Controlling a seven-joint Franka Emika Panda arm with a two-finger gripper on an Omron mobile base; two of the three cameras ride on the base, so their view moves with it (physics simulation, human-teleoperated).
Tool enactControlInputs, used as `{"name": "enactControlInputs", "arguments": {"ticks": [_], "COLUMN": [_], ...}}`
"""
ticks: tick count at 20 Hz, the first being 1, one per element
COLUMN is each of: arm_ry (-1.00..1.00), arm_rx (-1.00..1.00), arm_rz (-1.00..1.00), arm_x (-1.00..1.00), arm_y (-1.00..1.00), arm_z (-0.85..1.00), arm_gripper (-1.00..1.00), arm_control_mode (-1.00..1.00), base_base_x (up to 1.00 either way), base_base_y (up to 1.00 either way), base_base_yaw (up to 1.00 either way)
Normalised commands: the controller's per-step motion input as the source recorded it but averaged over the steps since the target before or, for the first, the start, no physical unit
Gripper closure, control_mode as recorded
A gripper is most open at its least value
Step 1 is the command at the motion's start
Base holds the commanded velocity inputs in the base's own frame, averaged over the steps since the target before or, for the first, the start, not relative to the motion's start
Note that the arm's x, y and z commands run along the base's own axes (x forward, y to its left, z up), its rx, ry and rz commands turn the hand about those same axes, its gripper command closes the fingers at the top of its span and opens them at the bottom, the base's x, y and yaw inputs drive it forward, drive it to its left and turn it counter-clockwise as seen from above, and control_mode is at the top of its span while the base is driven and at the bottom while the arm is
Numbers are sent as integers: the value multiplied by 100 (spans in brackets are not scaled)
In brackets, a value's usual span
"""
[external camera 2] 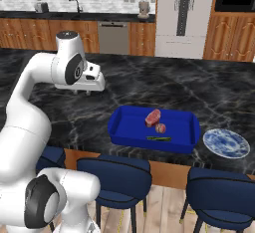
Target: Create a steak meal by picking up the steak and asparagus from the tray and placing them on the plate. Leave the peach on the tray.
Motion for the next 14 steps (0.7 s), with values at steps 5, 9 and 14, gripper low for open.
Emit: {"name": "enactControlInputs", "arguments": {"ticks": [5, 9, 14], "arm_ry": [0, 0, 0], "arm_rx": [0, 0, 0], "arm_rz": [0, 0, 0], "arm_x": [-35, -55, -24], "arm_y": [-7, -3, -1], "arm_z": [0, -3, -3], "arm_gripper": [-100, -100, -100], "arm_control_mode": [-100, -100, -100], "base_base_x": [0, 0, 0], "base_base_y": [0, 0, 0], "base_base_yaw": [0, 0, 0]}}
